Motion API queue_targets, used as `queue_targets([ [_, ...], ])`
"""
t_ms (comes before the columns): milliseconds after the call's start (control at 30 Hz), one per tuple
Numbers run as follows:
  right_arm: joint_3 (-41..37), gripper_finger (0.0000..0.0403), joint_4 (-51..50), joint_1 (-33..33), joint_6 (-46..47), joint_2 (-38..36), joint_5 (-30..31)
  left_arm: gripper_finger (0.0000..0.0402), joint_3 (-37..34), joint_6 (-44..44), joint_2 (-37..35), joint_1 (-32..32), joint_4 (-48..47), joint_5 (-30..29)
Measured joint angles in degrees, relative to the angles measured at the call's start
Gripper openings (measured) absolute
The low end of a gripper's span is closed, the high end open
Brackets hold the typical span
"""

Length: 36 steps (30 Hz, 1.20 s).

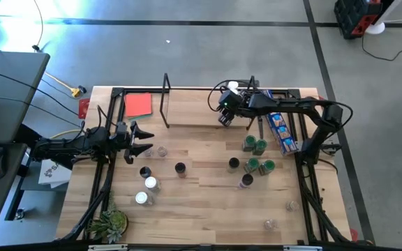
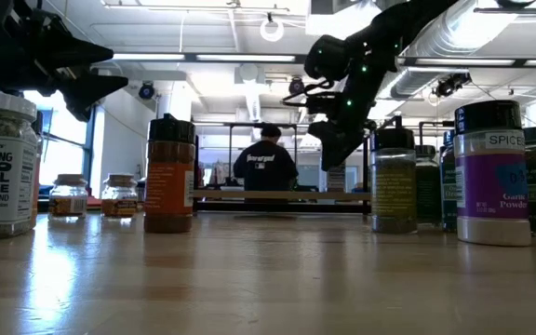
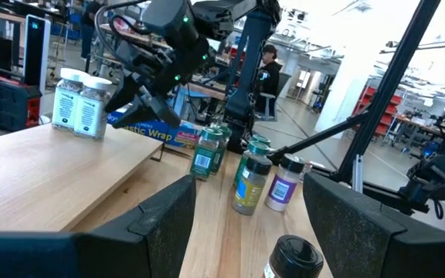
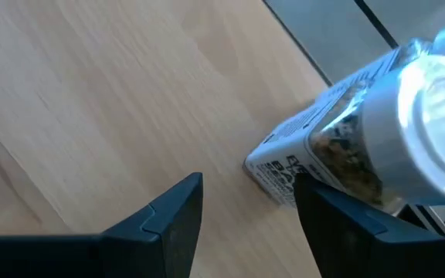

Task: Shelf spices
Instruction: Put the top white seasoning bottle on the shelf aligned with the other white seasoning bottle

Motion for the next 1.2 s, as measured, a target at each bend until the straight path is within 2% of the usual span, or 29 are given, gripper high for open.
queue_targets([
  [333, 0.15, 0.0199, 1.85, 1.49, 1.5, 0.0, -1.18, 0.0236, 0.0, -0.02, 0.0, 0.0, -0.21, 0.0],
  [500, 2.9, 0.0199, 3.38, 2.33, 1.52, -0.02, -1.61, 0.0236, 0.0, 0.0, 0.0, 0.0, -0.18, 0.0],
  [633, 3.56, 0.0199, 6.91, 0.55, 2.7, 0.25, 1.73, 0.0236, 0.0, 0.0, -0.02, 0.0, -0.15, -0.02],
  [833, 3.58, 0.0199, 7.14, -2.24, 6.44, 2.46, 4.99, 0.0236, 0.0, 0.0, -0.01, 0.0, -0.13, -0.02],
  [1200, 4.24, 0.0199, 9.83, 0.49, 4.26, 0.44, 5.36, 0.0236, 0.0, -0.02, 0.0, 0.0, -0.13, -0.02],
])
